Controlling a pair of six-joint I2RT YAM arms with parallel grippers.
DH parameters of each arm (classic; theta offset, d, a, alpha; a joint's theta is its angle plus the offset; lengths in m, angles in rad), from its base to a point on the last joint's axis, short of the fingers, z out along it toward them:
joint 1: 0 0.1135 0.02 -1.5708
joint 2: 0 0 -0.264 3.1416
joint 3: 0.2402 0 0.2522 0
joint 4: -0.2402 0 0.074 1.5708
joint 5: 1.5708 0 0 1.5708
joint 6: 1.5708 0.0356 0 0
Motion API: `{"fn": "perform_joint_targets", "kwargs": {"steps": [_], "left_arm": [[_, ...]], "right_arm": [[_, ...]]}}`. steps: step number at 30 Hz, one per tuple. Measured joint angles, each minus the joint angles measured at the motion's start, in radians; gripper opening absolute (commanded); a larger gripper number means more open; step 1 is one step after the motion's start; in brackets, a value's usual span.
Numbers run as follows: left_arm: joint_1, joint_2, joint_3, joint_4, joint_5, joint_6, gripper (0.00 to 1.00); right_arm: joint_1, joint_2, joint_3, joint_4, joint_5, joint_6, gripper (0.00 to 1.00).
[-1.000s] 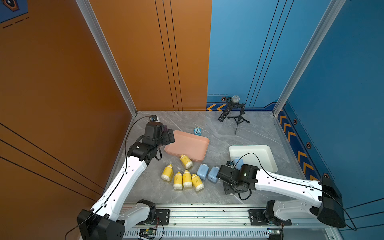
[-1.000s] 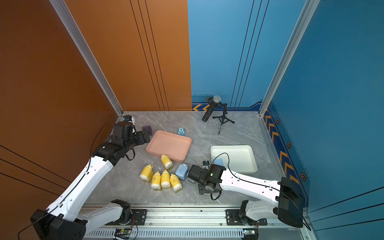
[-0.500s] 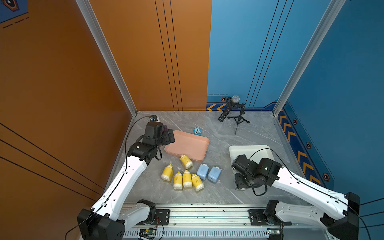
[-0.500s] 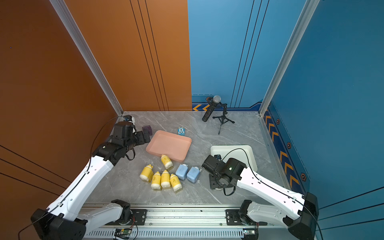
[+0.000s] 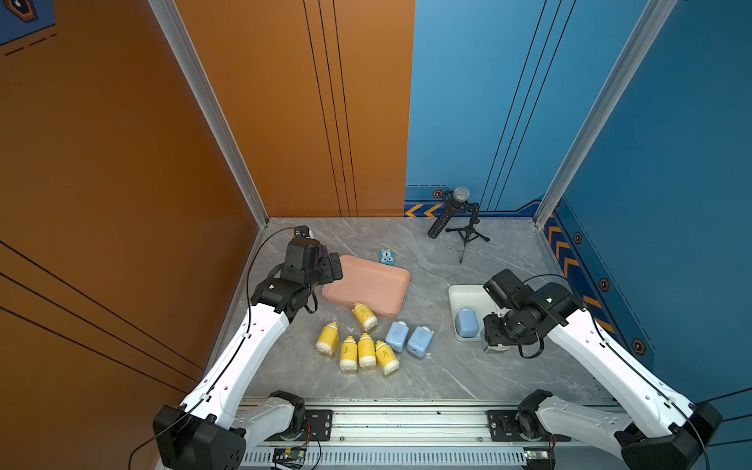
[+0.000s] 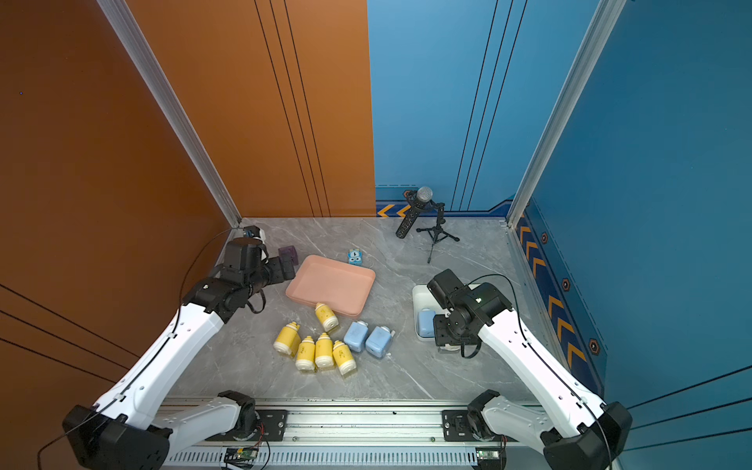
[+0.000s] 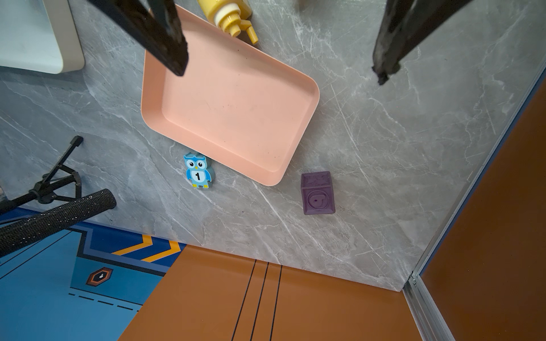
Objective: Place the pencil sharpeners by color into the storage box
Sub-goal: Place the pencil sharpener in the storage box.
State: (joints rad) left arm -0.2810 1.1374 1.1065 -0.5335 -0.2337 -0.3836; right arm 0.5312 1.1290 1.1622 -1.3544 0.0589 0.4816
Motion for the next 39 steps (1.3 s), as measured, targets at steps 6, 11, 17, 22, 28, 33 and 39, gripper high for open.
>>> {"fn": "perform_joint_targets", "kwargs": {"steps": [6, 11, 17, 22, 28, 33, 39], "left_arm": [[0.0, 0.0, 0.0, 0.0, 0.0, 0.0, 0.98], [0.0, 0.0, 0.0, 0.0, 0.0, 0.0, 0.98], [0.0, 0.0, 0.0, 0.0, 0.0, 0.0, 0.98], [0.0, 0.0, 0.0, 0.0, 0.001, 0.0, 0.98], [0.0, 0.0, 0.0, 0.0, 0.004, 0.0, 0.98], [0.0, 0.0, 0.0, 0.0, 0.004, -0.003, 0.98], [0.0, 0.0, 0.0, 0.0, 0.004, -0.003, 0.98]], "right_arm": [[-0.116, 0.049, 0.008, 0.005, -0.007, -0.092, 0.4], [-0.191, 0.109, 0.008, 0.035, -0.016, -0.146, 0.39], [-0.225, 0.195, 0.01, 0.077, -0.031, -0.18, 0.38], [-0.241, 0.256, 0.013, 0.119, -0.033, -0.198, 0.38], [-0.246, 0.298, 0.019, 0.163, -0.031, -0.198, 0.38], [-0.246, 0.311, 0.023, 0.204, -0.029, -0.197, 0.37], [-0.246, 0.32, 0.022, 0.244, -0.01, -0.197, 0.38]]}}
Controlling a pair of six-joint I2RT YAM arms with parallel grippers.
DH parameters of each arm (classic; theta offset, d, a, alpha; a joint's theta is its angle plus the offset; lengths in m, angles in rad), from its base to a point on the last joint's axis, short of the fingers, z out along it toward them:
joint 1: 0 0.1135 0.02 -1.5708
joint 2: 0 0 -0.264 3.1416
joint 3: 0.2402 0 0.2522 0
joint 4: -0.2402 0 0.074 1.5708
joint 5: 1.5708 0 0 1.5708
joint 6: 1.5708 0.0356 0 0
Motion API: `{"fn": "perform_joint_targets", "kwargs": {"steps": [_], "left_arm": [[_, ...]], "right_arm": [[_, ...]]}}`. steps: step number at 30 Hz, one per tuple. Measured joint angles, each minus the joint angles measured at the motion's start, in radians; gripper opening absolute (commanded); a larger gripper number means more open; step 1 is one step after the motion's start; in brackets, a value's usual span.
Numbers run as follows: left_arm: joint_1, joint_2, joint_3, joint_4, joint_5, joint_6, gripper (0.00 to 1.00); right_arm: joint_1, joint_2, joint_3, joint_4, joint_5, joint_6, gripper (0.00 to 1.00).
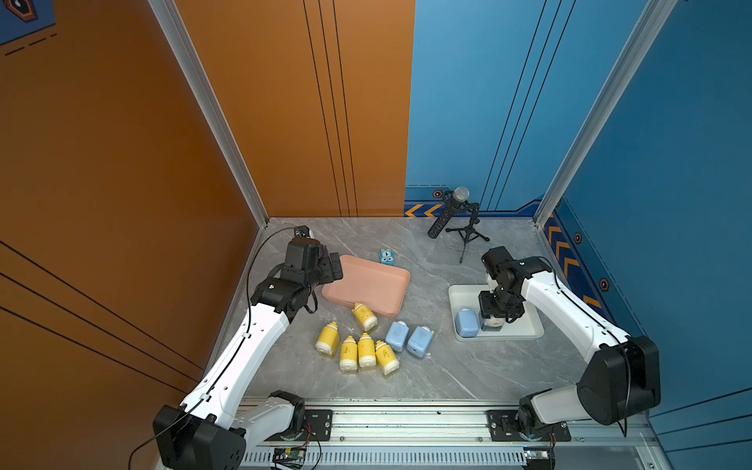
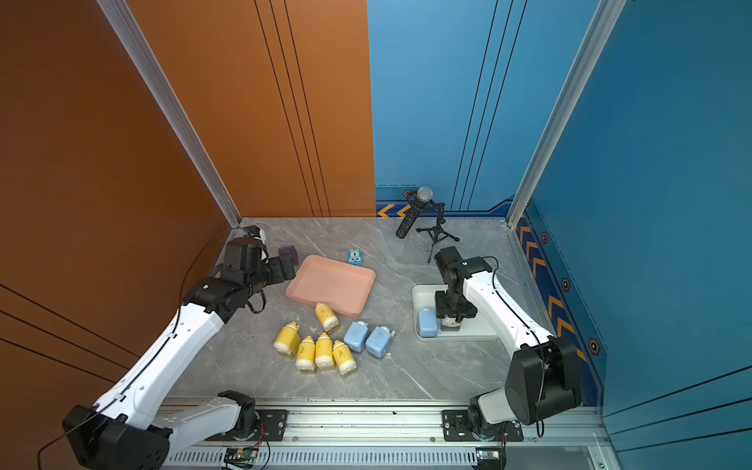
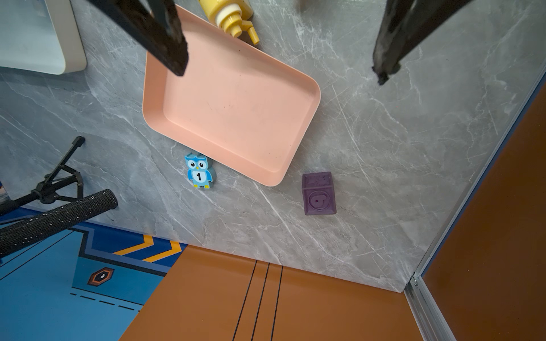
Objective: Place the pencil sharpeners by color into the storage box
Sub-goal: Place the pencil sharpener in the storage box.
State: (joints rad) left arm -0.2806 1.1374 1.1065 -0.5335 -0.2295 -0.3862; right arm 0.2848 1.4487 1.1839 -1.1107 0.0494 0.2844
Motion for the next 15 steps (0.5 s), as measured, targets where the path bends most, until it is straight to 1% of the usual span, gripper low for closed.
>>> {"fn": "perform_joint_targets", "kwargs": {"steps": [15], "left_arm": [[0.0, 0.0, 0.0, 0.0, 0.0, 0.0, 0.98]], "right_arm": [[-0.003, 0.0, -0.059, 0.056, 0.006, 0.0, 0.37]]}}
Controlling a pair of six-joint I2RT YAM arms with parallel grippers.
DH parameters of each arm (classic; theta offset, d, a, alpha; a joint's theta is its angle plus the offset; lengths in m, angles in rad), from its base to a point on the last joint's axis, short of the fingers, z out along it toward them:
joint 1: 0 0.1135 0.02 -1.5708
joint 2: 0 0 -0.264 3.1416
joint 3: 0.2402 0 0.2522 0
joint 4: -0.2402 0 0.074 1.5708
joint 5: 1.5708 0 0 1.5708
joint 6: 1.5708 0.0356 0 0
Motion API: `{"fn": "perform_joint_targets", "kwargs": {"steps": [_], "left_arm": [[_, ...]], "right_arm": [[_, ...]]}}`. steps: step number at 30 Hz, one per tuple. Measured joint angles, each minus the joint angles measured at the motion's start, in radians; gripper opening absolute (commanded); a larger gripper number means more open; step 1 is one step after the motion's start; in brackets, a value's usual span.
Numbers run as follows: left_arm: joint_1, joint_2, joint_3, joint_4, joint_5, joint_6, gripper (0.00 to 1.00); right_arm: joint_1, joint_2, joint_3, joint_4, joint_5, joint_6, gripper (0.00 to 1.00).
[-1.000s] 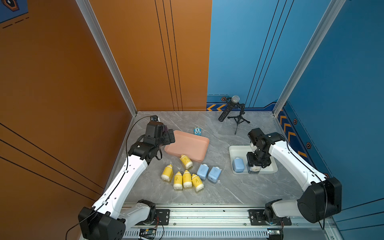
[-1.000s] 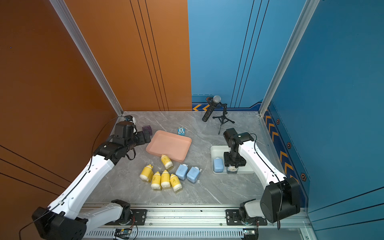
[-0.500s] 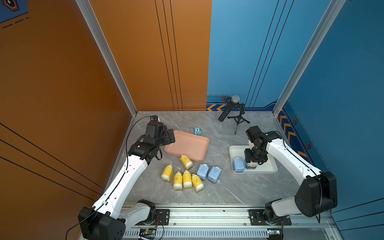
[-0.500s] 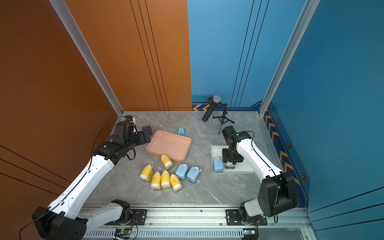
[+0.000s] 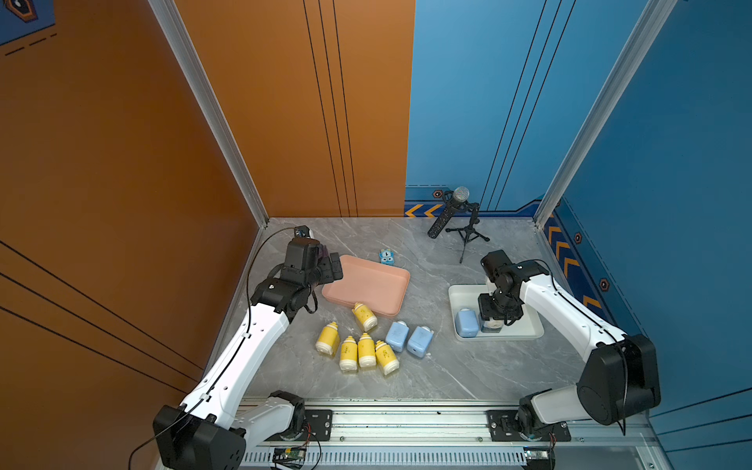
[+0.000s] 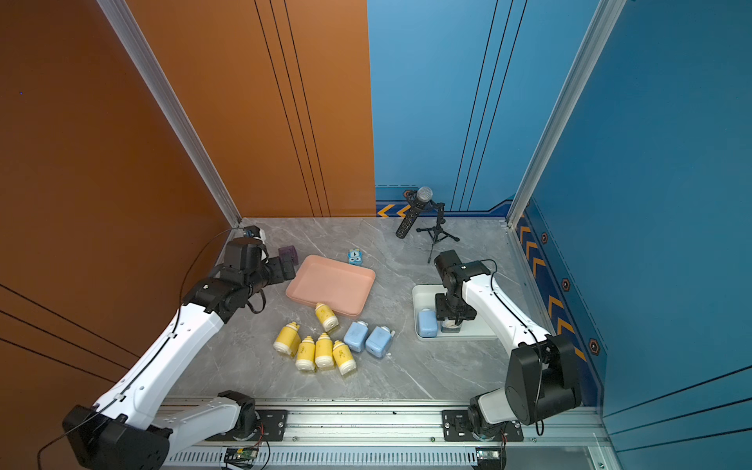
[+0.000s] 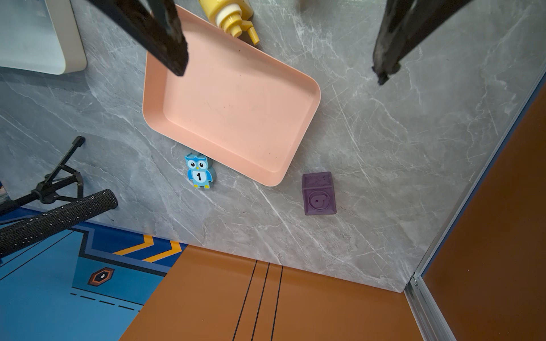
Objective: Place the pencil sharpeners by color into the storage box
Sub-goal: Place the pencil sharpener in the storage box.
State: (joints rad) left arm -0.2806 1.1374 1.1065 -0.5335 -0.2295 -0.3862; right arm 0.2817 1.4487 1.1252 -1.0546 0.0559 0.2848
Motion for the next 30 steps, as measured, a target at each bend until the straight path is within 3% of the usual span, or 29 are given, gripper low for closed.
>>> {"fn": "perform_joint_targets", "kwargs": {"steps": [30], "left_arm": [[0.0, 0.0, 0.0, 0.0, 0.0, 0.0, 0.98]], "right_arm": [[0.0, 0.039, -0.056, 0.08, -0.008, 0.008, 0.37]]}}
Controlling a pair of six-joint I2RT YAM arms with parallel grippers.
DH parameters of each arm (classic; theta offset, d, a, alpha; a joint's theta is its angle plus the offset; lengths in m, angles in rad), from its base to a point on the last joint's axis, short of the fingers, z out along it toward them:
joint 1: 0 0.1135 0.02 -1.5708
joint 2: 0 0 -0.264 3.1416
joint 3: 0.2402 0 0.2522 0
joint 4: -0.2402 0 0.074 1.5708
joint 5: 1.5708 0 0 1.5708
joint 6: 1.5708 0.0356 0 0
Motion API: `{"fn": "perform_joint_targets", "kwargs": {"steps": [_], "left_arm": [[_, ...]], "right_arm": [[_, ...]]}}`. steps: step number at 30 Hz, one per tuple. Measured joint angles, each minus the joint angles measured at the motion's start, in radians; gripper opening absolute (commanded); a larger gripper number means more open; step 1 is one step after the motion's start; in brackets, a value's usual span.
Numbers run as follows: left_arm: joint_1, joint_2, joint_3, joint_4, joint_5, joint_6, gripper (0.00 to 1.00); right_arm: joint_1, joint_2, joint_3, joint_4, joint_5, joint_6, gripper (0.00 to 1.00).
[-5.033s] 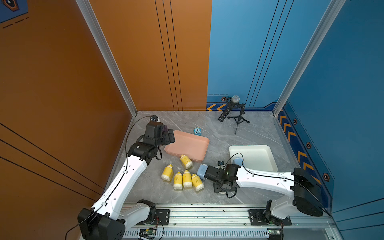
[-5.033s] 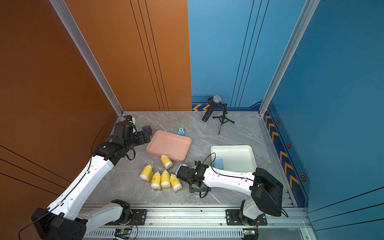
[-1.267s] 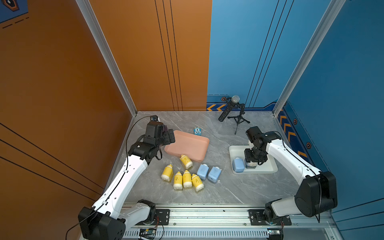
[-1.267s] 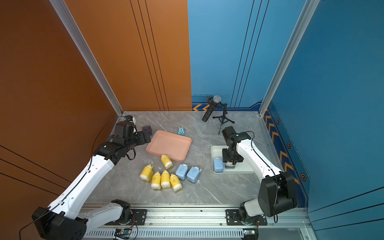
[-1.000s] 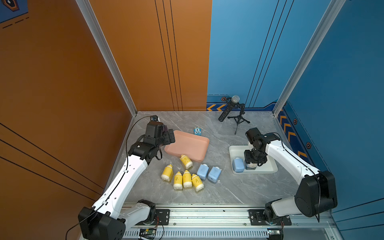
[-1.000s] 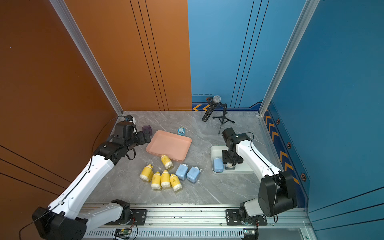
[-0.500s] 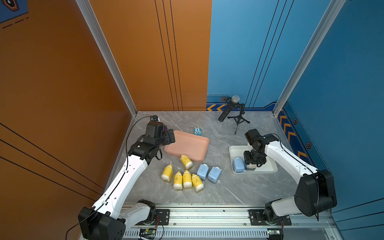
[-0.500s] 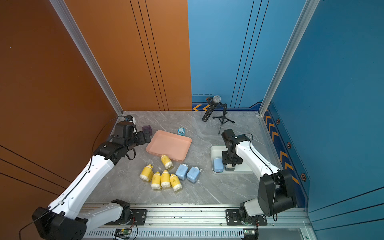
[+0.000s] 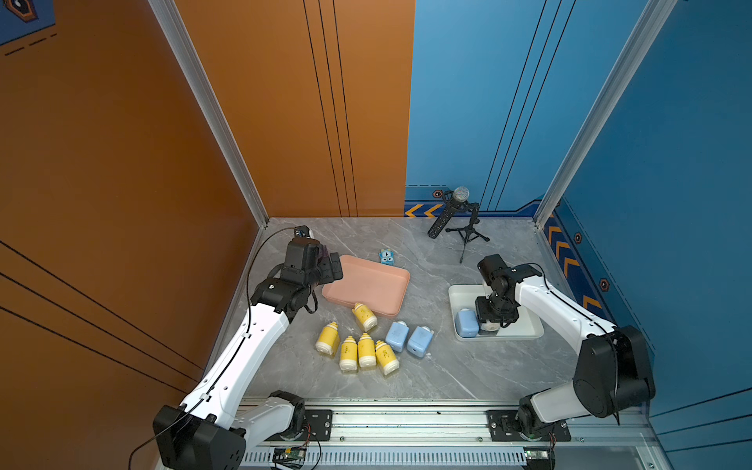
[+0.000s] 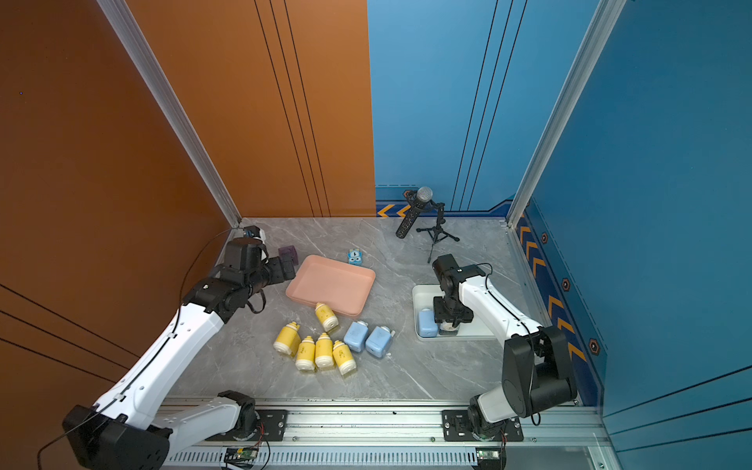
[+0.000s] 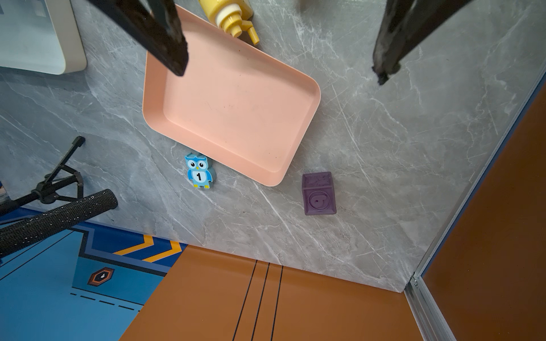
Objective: Place the pencil sharpeners by color into the storage box
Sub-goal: Place the pencil sharpener in the storage box.
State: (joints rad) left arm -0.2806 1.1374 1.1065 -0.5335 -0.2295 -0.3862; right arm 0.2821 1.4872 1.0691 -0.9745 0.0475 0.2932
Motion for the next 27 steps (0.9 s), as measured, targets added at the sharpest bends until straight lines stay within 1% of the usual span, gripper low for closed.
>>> {"fn": "perform_joint_targets", "kwargs": {"steps": [27], "left_arm": [[0.0, 0.0, 0.0, 0.0, 0.0, 0.0, 0.98]], "right_arm": [[0.013, 0.018, -0.038, 0.038, -0.003, 0.021, 0.37]]}}
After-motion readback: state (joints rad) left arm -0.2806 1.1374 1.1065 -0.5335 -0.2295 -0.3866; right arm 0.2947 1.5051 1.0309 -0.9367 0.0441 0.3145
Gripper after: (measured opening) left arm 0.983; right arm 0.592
